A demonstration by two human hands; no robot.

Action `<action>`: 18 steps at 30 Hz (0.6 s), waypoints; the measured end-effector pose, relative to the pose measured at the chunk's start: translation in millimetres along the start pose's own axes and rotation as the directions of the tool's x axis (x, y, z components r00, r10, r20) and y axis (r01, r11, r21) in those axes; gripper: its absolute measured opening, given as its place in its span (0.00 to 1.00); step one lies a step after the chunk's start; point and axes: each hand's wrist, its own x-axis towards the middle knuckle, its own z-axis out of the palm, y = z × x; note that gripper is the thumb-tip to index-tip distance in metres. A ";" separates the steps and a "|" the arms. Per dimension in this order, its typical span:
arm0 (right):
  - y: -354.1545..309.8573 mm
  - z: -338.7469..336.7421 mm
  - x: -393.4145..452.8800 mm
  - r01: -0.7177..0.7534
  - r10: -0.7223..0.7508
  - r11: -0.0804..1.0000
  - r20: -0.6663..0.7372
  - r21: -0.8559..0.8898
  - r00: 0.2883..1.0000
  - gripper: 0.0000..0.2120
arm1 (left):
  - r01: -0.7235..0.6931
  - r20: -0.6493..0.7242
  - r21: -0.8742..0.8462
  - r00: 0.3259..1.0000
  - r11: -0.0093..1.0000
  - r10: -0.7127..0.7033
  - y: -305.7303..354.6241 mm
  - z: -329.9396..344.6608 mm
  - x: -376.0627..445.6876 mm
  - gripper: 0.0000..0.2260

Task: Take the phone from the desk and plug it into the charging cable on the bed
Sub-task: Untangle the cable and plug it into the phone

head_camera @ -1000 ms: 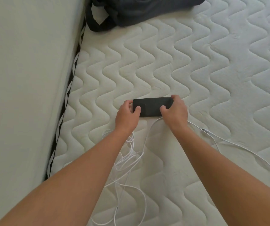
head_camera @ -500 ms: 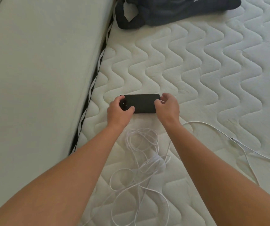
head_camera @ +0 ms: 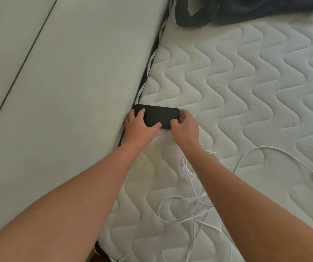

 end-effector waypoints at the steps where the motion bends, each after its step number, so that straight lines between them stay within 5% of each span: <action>1: -0.8 2.7 -1.6 0.002 -0.002 1.000 0.000 -0.004 1.000 0.19 | -0.013 0.008 0.015 1.000 1.000 0.013 -0.5 0.6 -1.2 0.38; 18: -6.1 26.1 -13.8 0.039 -0.040 0.996 -0.006 -0.083 0.999 0.21 | -0.290 0.040 0.185 0.957 0.939 0.287 -17.5 -1.3 -22.8 0.26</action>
